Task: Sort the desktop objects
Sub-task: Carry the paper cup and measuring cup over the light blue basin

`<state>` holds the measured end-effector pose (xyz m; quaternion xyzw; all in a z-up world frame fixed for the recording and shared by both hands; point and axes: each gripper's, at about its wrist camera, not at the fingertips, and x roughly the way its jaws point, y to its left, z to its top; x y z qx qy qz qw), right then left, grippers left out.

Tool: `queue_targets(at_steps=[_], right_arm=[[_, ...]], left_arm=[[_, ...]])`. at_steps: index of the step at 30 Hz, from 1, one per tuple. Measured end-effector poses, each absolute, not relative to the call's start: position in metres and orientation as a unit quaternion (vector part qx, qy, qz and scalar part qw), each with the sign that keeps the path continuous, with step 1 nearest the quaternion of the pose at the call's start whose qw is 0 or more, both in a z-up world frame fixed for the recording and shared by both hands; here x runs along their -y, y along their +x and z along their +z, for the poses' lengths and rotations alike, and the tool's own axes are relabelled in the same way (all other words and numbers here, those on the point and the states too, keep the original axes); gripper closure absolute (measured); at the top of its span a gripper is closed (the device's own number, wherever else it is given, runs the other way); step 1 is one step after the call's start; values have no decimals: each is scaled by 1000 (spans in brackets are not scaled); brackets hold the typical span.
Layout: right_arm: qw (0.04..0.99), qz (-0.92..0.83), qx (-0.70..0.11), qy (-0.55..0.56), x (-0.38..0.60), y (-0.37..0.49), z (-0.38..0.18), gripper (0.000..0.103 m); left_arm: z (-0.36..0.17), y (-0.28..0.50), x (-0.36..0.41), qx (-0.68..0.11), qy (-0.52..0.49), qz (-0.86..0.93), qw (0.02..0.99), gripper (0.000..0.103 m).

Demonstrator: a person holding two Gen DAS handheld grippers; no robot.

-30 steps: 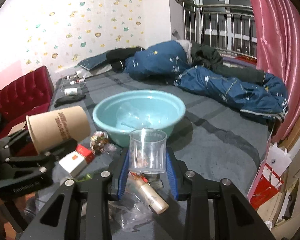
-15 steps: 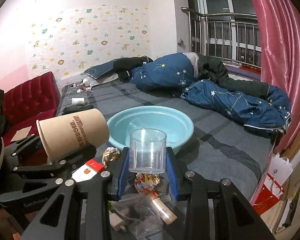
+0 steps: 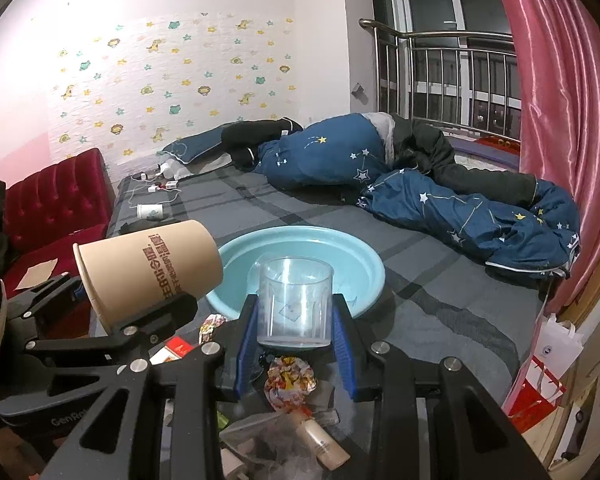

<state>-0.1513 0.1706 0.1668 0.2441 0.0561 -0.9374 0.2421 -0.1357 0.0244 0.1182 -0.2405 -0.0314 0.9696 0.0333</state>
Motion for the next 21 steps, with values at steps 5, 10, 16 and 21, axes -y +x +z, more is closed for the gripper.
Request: queue_targets(at_steps=[5, 10, 16, 21], right_arm=[[240, -938, -58, 244, -166, -165, 168, 66], [237, -939, -63, 243, -159, -178, 170, 66], [237, -938, -69, 244, -149, -197, 172, 66], [234, -937, -76, 247, -141, -213, 171, 66]], left_arm=[[120, -147, -21, 31, -239, 970, 34, 28], [123, -162, -16, 30, -241, 969, 33, 28], [124, -178, -10, 30, -244, 969, 31, 28], [121, -193, -4, 30, -254, 966, 32, 29]])
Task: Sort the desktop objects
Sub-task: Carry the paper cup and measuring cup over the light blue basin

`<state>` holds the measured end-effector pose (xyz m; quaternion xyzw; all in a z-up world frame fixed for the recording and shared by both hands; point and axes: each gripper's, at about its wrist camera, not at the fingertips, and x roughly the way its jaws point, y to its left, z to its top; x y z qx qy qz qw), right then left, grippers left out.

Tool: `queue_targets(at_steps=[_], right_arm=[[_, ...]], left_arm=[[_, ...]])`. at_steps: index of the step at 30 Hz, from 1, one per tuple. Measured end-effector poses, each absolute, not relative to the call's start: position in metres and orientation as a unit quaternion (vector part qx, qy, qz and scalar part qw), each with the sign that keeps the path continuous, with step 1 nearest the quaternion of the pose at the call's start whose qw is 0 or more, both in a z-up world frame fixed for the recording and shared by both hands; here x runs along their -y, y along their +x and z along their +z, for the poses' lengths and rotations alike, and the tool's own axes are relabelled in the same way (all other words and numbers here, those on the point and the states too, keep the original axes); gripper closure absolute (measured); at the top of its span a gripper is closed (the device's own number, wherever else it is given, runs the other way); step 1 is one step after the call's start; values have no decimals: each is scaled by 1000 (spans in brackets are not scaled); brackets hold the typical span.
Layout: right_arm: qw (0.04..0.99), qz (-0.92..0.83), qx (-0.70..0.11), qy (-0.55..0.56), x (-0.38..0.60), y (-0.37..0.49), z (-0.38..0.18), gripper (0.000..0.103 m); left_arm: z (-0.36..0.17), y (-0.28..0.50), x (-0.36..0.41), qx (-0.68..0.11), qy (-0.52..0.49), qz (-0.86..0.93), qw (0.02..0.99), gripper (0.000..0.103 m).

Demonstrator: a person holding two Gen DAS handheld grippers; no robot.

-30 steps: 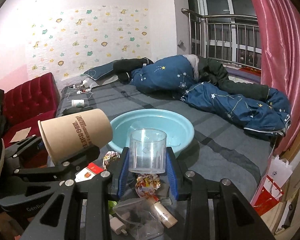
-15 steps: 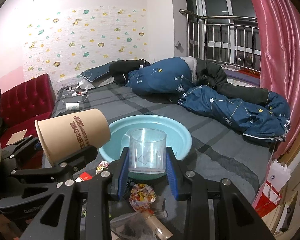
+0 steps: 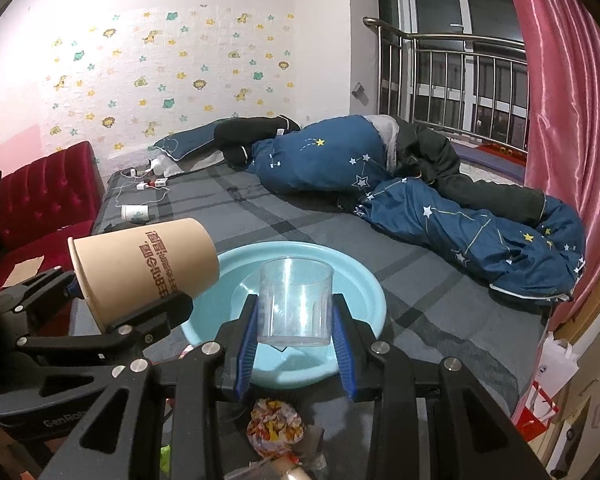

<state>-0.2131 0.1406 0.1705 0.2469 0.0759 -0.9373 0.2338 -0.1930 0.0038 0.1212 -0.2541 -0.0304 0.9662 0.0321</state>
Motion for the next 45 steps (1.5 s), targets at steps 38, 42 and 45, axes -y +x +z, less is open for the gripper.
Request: queue_targets(at_steps=[38, 42, 45], right_arm=[[220, -903, -81, 359, -109, -358, 106, 66], [221, -898, -82, 372, -108, -365, 95, 66], [223, -893, -77, 384, -106, -371, 88, 66]], left_arm=[[56, -322, 24, 16, -385, 922, 42, 28], [47, -328, 22, 15, -397, 916, 44, 28], [42, -330, 22, 13, -404, 914, 43, 28]])
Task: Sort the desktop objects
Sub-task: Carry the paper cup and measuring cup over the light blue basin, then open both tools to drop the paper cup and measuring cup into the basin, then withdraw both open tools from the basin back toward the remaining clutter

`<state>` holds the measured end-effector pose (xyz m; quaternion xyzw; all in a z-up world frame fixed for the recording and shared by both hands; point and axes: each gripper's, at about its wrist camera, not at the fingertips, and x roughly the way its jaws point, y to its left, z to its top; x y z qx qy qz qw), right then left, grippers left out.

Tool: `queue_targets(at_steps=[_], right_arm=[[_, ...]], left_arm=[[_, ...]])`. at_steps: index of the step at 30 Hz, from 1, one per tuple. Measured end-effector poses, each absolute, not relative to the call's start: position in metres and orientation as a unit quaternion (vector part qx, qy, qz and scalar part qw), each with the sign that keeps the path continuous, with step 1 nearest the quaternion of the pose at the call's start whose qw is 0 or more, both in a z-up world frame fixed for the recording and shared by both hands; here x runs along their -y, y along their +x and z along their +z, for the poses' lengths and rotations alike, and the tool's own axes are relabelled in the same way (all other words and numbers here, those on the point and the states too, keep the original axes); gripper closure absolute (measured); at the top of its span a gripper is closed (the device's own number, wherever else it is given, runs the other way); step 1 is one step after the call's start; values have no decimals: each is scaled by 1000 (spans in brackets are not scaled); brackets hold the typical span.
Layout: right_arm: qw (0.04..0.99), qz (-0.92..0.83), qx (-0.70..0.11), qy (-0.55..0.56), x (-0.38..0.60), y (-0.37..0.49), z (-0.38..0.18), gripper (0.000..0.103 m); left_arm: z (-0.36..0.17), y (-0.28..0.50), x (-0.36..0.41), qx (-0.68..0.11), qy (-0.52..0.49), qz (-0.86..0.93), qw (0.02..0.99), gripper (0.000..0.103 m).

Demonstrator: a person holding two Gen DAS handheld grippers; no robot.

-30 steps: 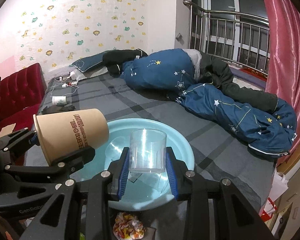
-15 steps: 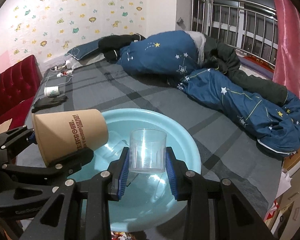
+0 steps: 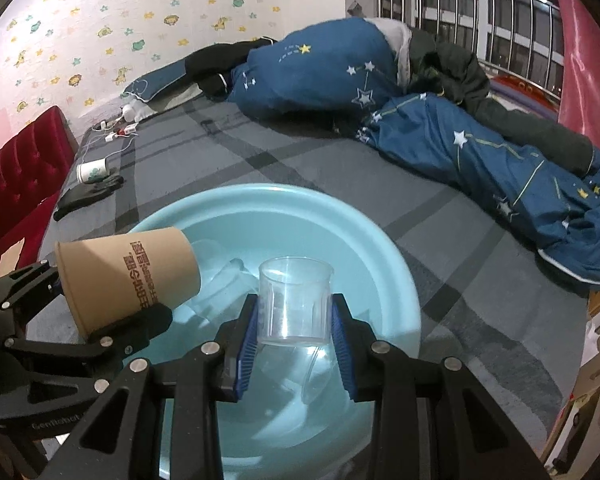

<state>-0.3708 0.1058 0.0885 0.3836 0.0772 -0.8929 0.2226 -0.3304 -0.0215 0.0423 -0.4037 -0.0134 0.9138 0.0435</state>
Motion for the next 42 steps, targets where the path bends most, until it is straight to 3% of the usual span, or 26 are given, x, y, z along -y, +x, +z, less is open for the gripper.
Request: queue_targets(at_steps=[9, 11, 13, 14, 16, 19, 42], right_arm=[[227, -889, -65, 393, -107, -378, 84, 65], [231, -887, -60, 396, -107, -379, 85, 61], [229, -887, -55, 397, -107, -377, 86, 39], [226, -888, -53, 396, -108, -377, 87, 34], [227, -889, -49, 394, -108, -375, 89, 18], [228, -889, -44, 394, -109, -371, 92, 5], [232, -892, -59, 382, -117, -322, 131, 0]], left_arm=[[36, -334, 17, 9, -417, 908, 45, 27], [35, -334, 17, 14, -421, 906, 42, 20], [35, -334, 16, 15, -424, 905, 40, 9], [35, -333, 16, 16, -423, 905, 40, 2], [37, -330, 15, 17, -420, 907, 40, 0], [40, -326, 14, 18, -417, 908, 37, 0], [78, -274, 12, 8, -393, 919, 30, 0]])
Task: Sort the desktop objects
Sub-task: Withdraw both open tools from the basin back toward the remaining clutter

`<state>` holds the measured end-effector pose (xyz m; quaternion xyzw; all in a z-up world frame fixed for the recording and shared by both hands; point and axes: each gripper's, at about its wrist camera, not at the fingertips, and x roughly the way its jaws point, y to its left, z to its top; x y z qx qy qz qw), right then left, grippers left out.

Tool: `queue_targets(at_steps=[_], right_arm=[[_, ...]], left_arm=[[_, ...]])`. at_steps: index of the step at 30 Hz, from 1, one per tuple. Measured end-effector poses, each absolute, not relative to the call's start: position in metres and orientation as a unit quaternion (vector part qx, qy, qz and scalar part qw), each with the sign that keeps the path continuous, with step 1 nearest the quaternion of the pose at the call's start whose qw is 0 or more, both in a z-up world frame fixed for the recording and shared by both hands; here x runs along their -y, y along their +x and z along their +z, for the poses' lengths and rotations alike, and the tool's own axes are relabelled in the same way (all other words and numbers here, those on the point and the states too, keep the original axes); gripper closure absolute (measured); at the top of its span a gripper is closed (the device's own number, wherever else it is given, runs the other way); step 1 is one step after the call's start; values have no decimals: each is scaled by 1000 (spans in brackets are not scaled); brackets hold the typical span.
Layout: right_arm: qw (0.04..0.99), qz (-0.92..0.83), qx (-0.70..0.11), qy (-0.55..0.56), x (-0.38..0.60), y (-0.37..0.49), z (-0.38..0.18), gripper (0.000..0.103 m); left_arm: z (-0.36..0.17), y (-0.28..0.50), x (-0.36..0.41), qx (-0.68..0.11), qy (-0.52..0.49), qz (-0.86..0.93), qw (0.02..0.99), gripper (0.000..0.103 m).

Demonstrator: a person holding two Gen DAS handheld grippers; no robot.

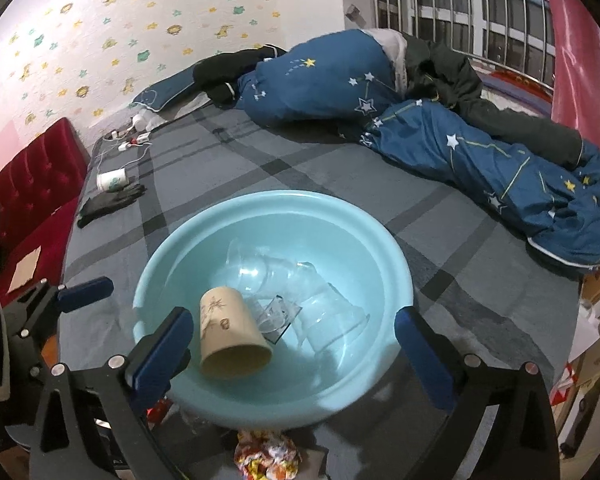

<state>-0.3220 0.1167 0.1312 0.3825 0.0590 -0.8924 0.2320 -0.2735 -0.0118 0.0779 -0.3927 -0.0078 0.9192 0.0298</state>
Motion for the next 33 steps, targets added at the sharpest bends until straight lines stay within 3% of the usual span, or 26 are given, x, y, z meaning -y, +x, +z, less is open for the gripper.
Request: queue_targets(at_steps=[16, 33], right_arm=[[232, -903, -77, 354, -127, -248, 152, 0], [221, -920, -88, 311, -145, -178, 132, 0]], left_arm=[[91, -199, 19, 11, -377, 926, 4, 0], [62, -130, 23, 20, -355, 934, -18, 0]])
